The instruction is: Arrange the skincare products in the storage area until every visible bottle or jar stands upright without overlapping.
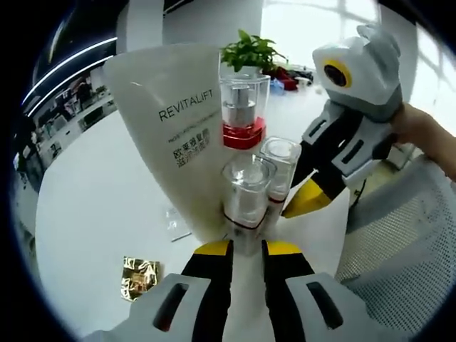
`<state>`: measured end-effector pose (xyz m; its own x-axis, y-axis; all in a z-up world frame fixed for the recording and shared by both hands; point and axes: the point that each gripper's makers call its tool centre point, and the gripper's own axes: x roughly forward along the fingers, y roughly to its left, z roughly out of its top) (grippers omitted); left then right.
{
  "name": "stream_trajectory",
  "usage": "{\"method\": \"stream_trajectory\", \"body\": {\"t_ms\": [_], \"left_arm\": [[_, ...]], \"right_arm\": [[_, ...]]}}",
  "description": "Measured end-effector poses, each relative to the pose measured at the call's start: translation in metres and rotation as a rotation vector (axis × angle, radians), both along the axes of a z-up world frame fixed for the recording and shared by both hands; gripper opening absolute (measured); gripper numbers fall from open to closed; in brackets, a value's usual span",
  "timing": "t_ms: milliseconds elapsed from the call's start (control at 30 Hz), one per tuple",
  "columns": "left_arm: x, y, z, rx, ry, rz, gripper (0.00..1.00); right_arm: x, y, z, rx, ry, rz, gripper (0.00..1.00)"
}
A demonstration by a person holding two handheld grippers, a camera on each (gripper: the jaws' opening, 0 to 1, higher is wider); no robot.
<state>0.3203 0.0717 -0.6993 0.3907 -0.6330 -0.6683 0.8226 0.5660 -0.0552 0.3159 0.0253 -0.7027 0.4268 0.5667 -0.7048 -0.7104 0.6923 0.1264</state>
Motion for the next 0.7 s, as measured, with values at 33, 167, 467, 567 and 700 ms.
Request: {"method": "stream_trajectory", "body": {"t_ms": [33,167,467,567,700], "left_arm": [[0.001,0.0,-0.001,0.004,-0.004,0.001,0.13],[0.001,0.0,-0.002,0.005,-0.003,-0.002,0.12],[0.002,-0.002,-0.005,0.008,-0.007,-0.005,0.12],[0.002,-0.002,-0.006,0.008,-0.005,-0.005,0.12],[0.003,-0.002,-0.006,0.01,-0.007,-0.003,0.12]], "right_arm": [[0.0,0.0,0.0,0.002,0.001,-0.004,0.15],[0.001,0.0,0.0,0.001,0.007,-0.018,0.16],[0.0,0.002,-0.004,-0.018,0.015,-0.025,0.16],[-0.002,0.002,-0.007,-0.025,0.017,-0.027,0.16],[-0.002,0.002,-0.01,-0.022,0.022,-0.032,0.17]]}}
